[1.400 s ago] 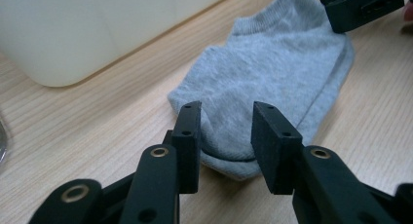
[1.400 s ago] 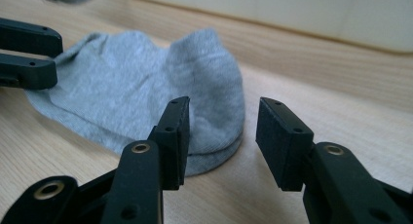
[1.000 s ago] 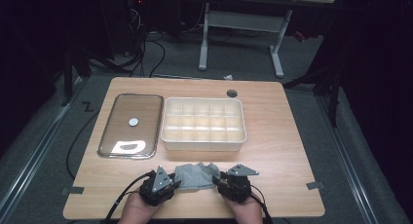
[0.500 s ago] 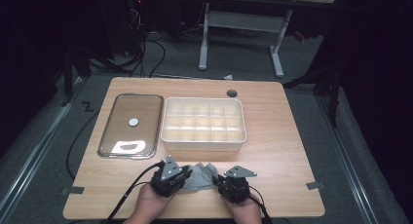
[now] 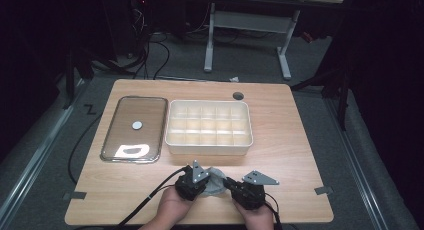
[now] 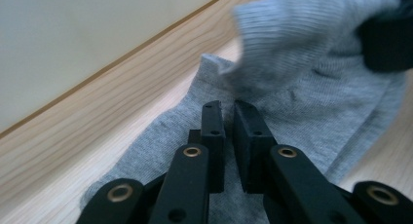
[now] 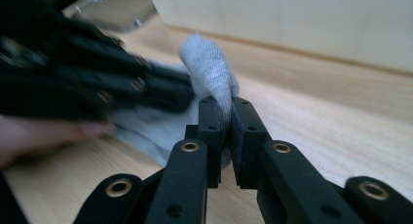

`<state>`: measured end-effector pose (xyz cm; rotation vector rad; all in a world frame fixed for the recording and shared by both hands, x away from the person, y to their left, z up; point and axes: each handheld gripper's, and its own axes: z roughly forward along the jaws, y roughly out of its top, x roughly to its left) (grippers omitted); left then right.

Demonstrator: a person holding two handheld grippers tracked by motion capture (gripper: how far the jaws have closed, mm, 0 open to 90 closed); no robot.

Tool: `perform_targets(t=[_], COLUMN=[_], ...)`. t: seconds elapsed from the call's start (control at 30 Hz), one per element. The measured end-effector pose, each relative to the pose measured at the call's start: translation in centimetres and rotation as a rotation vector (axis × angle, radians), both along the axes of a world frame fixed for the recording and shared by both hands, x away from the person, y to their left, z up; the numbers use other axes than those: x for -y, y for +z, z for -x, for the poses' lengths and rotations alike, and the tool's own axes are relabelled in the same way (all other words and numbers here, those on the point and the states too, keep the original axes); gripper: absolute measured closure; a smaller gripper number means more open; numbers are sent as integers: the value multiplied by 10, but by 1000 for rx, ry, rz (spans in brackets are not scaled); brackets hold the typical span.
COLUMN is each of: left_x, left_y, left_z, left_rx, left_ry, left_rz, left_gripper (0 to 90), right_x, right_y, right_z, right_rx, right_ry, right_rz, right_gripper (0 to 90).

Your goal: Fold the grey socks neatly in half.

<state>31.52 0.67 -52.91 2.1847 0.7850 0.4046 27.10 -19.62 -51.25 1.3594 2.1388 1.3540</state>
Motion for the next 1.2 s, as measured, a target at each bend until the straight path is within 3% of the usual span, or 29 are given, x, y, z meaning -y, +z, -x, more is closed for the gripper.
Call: perform_targets(t=[0.07, 0.13, 0.27, 0.3, 0.33, 0.37, 0.4, 0.43, 0.53, 0.57, 0.6, 0.63, 0.7, 0.77, 0.8, 0.87, 1.0, 1.07, 1.2], left_x=[9, 18, 20, 16, 3, 3, -15, -15, -42, -50, -64, -64, -71, -73, -74, -74, -75, -76, -77], left_y=[-2, -2, 1, 4, 13, 13, 20, 20, 19, 17, 12, 12, 5, 0, -4, -5, -5, -5, -6], left_z=[4, 8, 7, 6, 8, 8, 8, 8, 11, 13, 14, 14, 13, 10, 8, 8, 9, 9, 8], left_rx=[37, 55, 29, 17, 31, 31, 29, 29, 0, -16, -61, -61, -99, -136, -163, -166, -159, -151, -167], left_ry=[-18, -29, -42, -42, -25, -25, -1, -1, 26, 35, 47, 47, 51, 49, 32, 28, 34, 35, 28], left_rz=[-13, -17, -5, 10, 69, 69, 106, 106, 109, 118, 146, 146, 166, 174, 192, 200, 210, 218, 235], left_gripper=[826, 825, 732, 657, 638, 617, 596, 577, 546, 532, 505, 496, 494, 506, 572, 697, 795, 808, 818], right_x=[3, 3, 6, 8, 9, 9, 10, 10, 9, 8, 7, 7, 4, 0, -4, -10, -26, -31, -61], right_y=[8, 10, 10, 10, 9, 9, 8, 8, 8, 8, 8, 8, 9, 10, 11, 14, 19, 20, 19], right_z=[6, 8, 9, 9, 8, 8, 8, 8, 8, 9, 9, 9, 10, 10, 10, 9, 10, 10, 6], right_rx=[34, 43, 54, 52, 50, 50, 48, 48, 52, 54, 63, 63, 73, 80, 90, 100, 119, 122, 121], right_ry=[12, 12, -2, -14, -17, -17, -21, -21, -24, -26, -24, -24, -24, -23, -23, -23, -23, -18, 33], right_rz=[-39, -41, -25, -17, -15, -15, -9, -9, 1, 5, 19, 19, 34, 51, 78, 99, 152, 168, 237], right_gripper=[860, 860, 859, 859, 858, 858, 858, 858, 857, 856, 855, 855, 854, 853, 852, 852, 852, 852, 852])
